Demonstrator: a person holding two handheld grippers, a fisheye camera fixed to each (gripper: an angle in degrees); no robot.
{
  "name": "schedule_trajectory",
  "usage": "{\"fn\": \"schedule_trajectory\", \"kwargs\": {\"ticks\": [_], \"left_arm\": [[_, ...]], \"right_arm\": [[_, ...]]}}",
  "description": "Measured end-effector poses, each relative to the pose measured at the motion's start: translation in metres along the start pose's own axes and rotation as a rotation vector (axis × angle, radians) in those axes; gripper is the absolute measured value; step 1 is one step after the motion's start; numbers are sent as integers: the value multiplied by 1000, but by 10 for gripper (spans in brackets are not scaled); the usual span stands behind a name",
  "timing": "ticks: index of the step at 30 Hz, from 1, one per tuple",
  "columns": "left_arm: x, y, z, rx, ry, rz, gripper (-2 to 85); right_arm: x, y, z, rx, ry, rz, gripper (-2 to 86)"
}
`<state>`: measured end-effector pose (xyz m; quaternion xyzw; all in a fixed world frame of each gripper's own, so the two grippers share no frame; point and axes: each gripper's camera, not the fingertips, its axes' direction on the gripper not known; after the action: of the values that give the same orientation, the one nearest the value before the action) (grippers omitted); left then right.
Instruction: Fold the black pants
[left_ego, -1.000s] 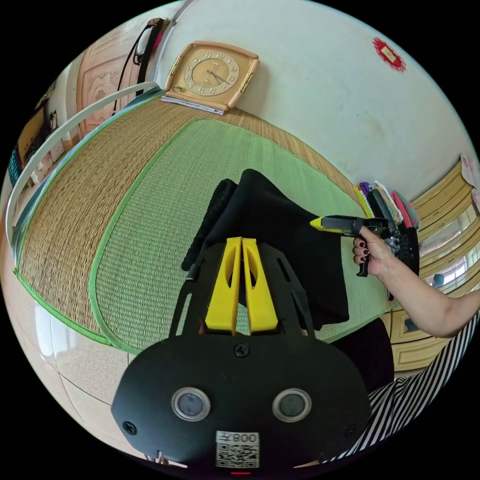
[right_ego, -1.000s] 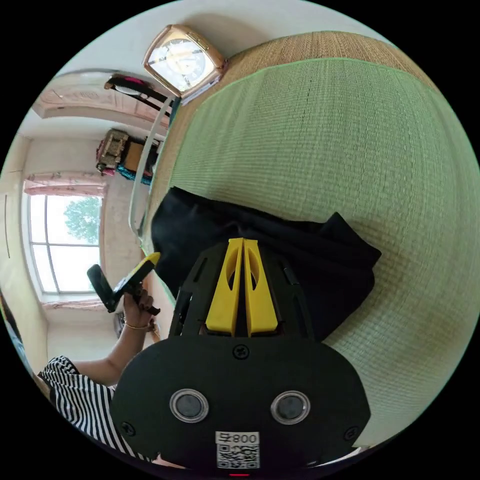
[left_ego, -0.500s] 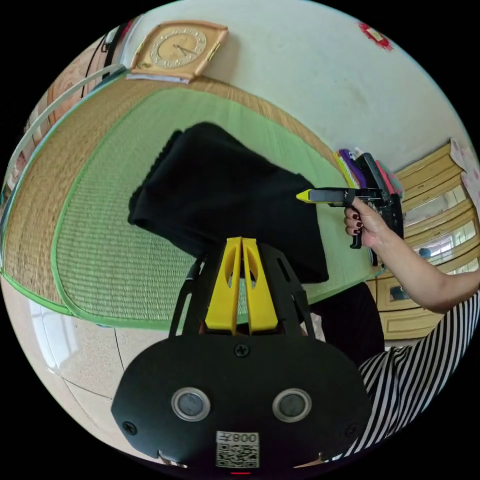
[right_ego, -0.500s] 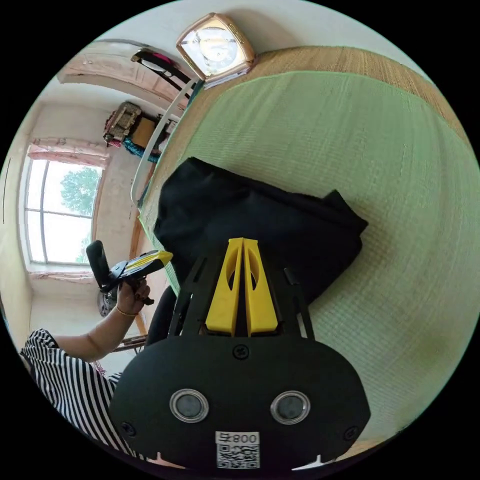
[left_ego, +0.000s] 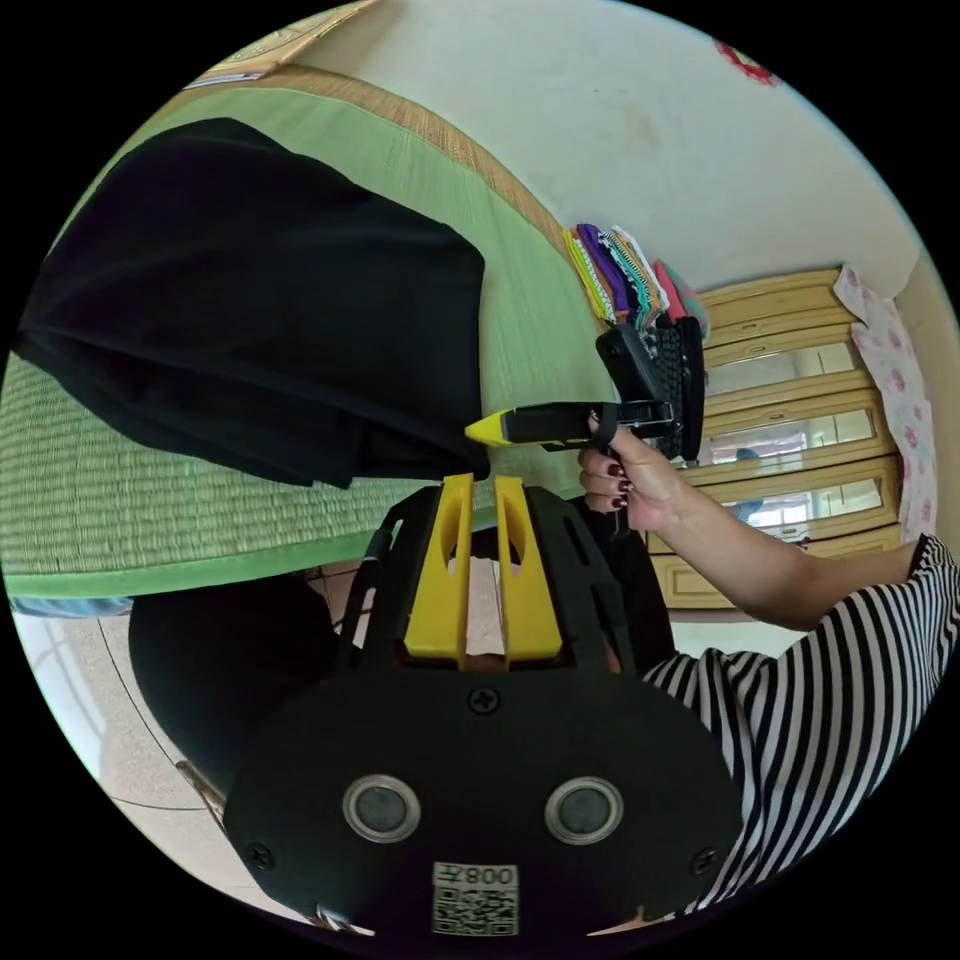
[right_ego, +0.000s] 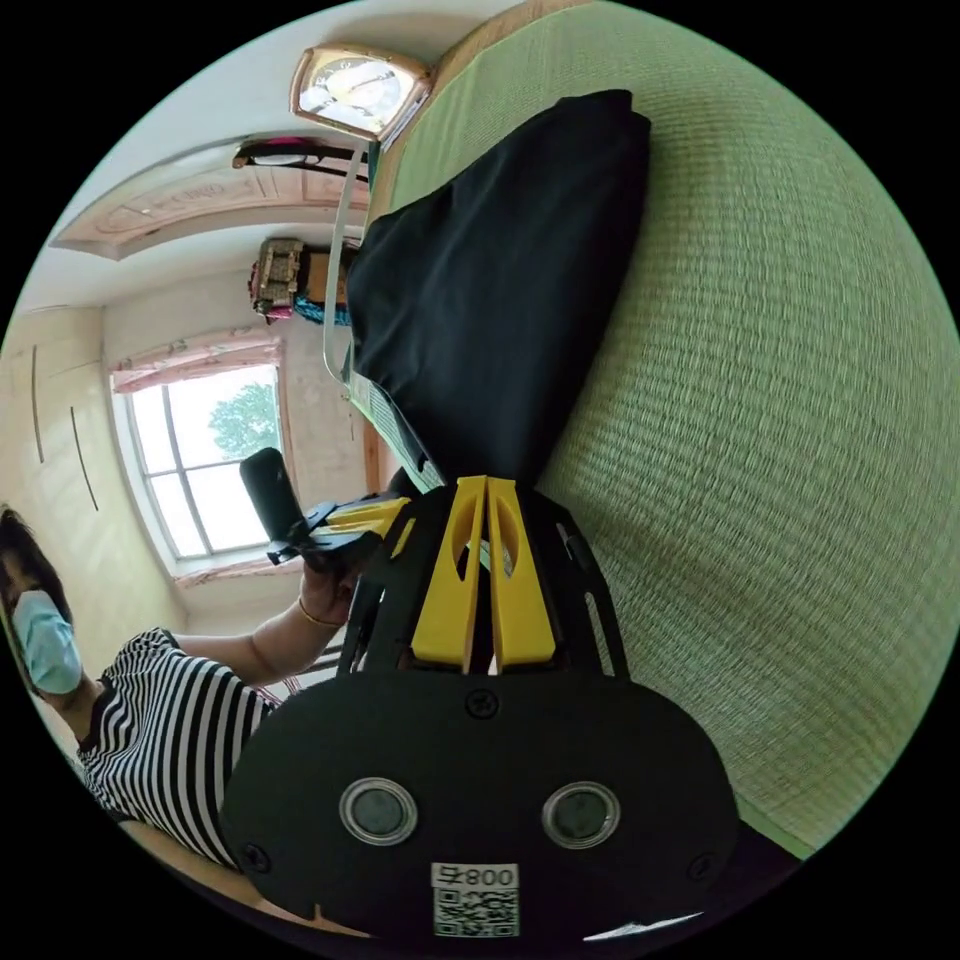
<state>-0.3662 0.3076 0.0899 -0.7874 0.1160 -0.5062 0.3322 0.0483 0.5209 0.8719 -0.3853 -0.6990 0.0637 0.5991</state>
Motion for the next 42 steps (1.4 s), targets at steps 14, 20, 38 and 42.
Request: {"fn": "schedule_trajectory", "kwargs": {"ticks": [14,20,38,42], "left_arm": [[-26,-5,34,-39,11,-39,18],[-36,-3,27,-14,43,-22,9],[-52,-13,-1,-13,60,67,6],[-73,-5,-28,44,72,37,7]], "right_arm": [[6,61,-82,81,-213,146,43],[-4,72,-106,109,-276,167,64],[-64,103,-129,134,-446,186,44],[-87,113,-138,156,-454,174,29]]}}
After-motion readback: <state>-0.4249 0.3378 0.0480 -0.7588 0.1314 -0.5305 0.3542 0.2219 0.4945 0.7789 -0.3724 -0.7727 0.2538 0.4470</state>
